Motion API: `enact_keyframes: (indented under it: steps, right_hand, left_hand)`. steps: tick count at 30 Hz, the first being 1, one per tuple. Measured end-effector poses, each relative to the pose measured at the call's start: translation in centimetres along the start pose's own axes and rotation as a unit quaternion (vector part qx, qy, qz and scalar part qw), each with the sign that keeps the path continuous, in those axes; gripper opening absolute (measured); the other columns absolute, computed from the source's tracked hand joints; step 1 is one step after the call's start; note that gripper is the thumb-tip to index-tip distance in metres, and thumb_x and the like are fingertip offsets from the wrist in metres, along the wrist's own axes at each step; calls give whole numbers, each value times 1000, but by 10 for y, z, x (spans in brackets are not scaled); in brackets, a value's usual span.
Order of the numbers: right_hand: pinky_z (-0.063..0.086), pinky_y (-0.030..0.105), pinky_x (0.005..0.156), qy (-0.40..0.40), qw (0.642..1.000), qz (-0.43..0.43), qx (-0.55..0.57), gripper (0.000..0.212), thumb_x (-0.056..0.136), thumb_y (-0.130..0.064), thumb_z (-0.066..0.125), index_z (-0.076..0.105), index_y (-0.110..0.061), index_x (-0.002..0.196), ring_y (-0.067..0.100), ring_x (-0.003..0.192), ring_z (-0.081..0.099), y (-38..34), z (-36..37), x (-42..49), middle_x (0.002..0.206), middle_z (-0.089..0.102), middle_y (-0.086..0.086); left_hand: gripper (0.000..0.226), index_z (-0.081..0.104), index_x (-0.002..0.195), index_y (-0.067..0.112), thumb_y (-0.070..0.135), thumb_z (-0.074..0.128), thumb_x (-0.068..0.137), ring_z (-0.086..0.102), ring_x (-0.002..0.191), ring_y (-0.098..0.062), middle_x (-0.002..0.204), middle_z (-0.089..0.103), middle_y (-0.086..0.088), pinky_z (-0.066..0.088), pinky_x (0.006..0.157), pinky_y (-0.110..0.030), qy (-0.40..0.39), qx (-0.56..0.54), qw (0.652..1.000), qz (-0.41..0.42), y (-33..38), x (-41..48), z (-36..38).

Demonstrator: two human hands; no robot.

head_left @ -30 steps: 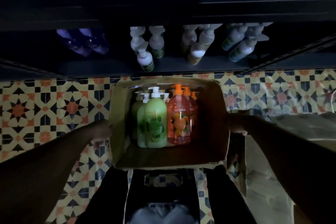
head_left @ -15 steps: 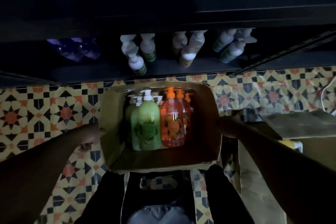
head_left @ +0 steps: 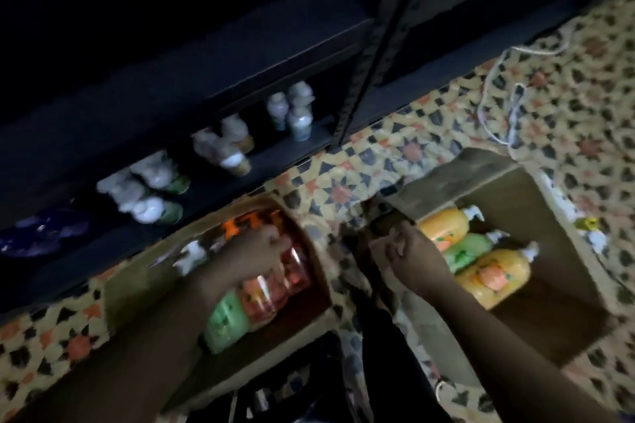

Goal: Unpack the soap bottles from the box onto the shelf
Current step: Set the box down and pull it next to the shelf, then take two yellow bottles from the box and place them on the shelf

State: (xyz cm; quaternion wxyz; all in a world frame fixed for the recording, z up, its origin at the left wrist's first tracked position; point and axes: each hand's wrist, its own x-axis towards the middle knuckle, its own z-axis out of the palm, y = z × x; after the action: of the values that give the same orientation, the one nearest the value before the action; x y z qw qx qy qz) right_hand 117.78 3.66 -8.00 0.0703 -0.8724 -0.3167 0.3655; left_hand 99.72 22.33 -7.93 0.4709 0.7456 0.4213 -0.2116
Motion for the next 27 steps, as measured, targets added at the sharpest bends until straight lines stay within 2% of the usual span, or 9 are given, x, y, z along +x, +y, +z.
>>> enact_keyframes:
  steps: [3, 5, 9, 14, 17, 22, 25, 27]
  right_hand:
    - [41, 33, 83, 105, 981, 121, 112, 25, 92, -14, 58, 58, -9, 117, 34, 108, 58, 58, -25, -13, 116, 62, 14]
    - [40, 36, 89, 140, 963, 182, 139, 30, 91, -12, 58, 57, -9, 120, 35, 113, 55, 95, -38, -22, 119, 60, 15]
    - [42, 40, 94, 208, 923, 269, 181, 34, 87, -14, 61, 57, -6, 120, 38, 114, 53, 166, -57, -36, 119, 57, 19]
    - [42, 41, 100, 191, 878, 352, 263, 39, 90, -28, 58, 50, -18, 127, 32, 121, 49, 221, -50, -37, 128, 51, 12]
    - [42, 44, 102, 188, 852, 387, 298, 49, 90, -35, 58, 44, -20, 135, 31, 124, 47, 246, -39, -31, 136, 47, 11]
    - [41, 49, 105, 164, 787, 451, 388, 77, 85, -50, 62, 29, -19, 147, 31, 129, 44, 280, -5, -17, 146, 38, 9]
    - [41, 52, 105, 164, 730, 473, 466, 96, 77, -53, 71, 18, -20, 151, 34, 131, 42, 293, 1, 2, 150, 32, 11]
    - [40, 52, 107, 159, 690, 492, 506, 111, 73, -54, 77, 10, -21, 154, 35, 136, 37, 301, 5, 15, 152, 28, 13]
  left_hand:
    - [14, 52, 89, 24, 35, 48, 98, 55, 75, -13, 88, 62, 2, 38, 60, -26, -23, 33, 997, 59, 81, 27, 19]
    - [19, 57, 101, 18, 33, 45, 99, 58, 83, -15, 93, 63, 3, 42, 65, -27, -26, 54, 990, 126, 146, 39, 39]
    - [17, 61, 103, 16, 27, 50, 98, 59, 96, -18, 103, 65, -1, 49, 82, -32, -73, 125, 969, 202, 228, 75, 98]
    - [35, 54, 130, 17, 29, 53, 97, 53, 119, -21, 131, 57, -3, 42, 94, -29, -143, 219, 946, 193, 271, 115, 179]
    - [43, 49, 139, 18, 31, 55, 97, 48, 126, -20, 141, 49, -2, 38, 96, -27, -172, 252, 935, 181, 286, 132, 214]
    - [45, 46, 139, 20, 29, 55, 96, 50, 124, -23, 145, 44, -2, 48, 97, -36, -225, 285, 919, 154, 286, 160, 282]
    - [46, 45, 140, 19, 29, 54, 96, 59, 113, -28, 146, 45, 0, 53, 86, -37, -235, 281, 922, 127, 289, 179, 310]
    - [47, 43, 142, 19, 29, 53, 97, 58, 114, -29, 147, 45, -2, 51, 81, -34, -246, 280, 922, 100, 288, 191, 325]
